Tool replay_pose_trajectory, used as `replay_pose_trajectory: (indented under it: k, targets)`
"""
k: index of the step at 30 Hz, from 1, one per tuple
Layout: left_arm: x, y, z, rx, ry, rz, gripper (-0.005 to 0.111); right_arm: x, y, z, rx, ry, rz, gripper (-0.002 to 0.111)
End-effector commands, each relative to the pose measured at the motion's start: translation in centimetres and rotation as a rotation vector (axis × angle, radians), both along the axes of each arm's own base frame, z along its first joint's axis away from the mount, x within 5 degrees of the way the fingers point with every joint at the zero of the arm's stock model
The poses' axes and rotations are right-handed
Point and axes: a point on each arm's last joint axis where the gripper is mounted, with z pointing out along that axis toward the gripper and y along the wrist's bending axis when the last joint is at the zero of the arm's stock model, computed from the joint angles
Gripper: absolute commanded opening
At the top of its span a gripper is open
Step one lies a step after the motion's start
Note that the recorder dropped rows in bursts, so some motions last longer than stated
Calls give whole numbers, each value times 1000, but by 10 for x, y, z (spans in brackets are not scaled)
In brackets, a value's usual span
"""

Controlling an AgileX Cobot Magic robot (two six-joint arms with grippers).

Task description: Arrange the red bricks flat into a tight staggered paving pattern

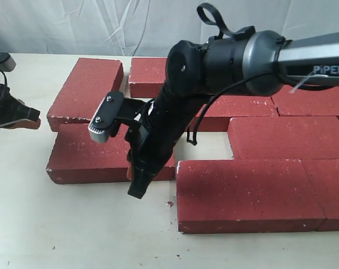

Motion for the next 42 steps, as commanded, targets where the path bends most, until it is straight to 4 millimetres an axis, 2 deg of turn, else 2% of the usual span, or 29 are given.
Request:
replay_pose_trajectory:
  k: [1, 3, 11, 14, 19, 25, 29, 33, 37, 42]
  targets:
    - [-4, -4, -24, -46, 103, -16, 0, 6, -1, -15, -47, -37, 29, -1]
    - [-3, -12, -33, -54, 111, -69, 0, 8, -2, -16, -58, -68, 38, -1]
    - [12, -36, -46, -40, 99, -99, 0, 12, -2, -24, -81, -104, 53, -1]
    - [13, -36, -46, -36, 87, -84, 0, 18, -1, -34, -93, -148, 55, -1]
    - [13, -36, -46, -35, 86, -87, 0, 27, 1, -33, -73, -228, -6, -1]
    - [14, -36, -45, -35, 79, -87, 0, 19, 1, -34, -91, -151, -6, -1]
    - [16, -37, -44, -43, 51, -102, 0, 2, 7, -14, -64, -111, 20, -1]
    - [17, -39, -42, -63, 33, -111, 0, -4, 3, 7, -60, -136, 45, -1]
    - [17, -39, -42, -68, 34, -108, 0, 10, -17, 29, -68, -176, -101, -1]
    - [16, -40, -42, -77, 39, -115, 0, 36, -49, 36, -94, -183, -268, -1]
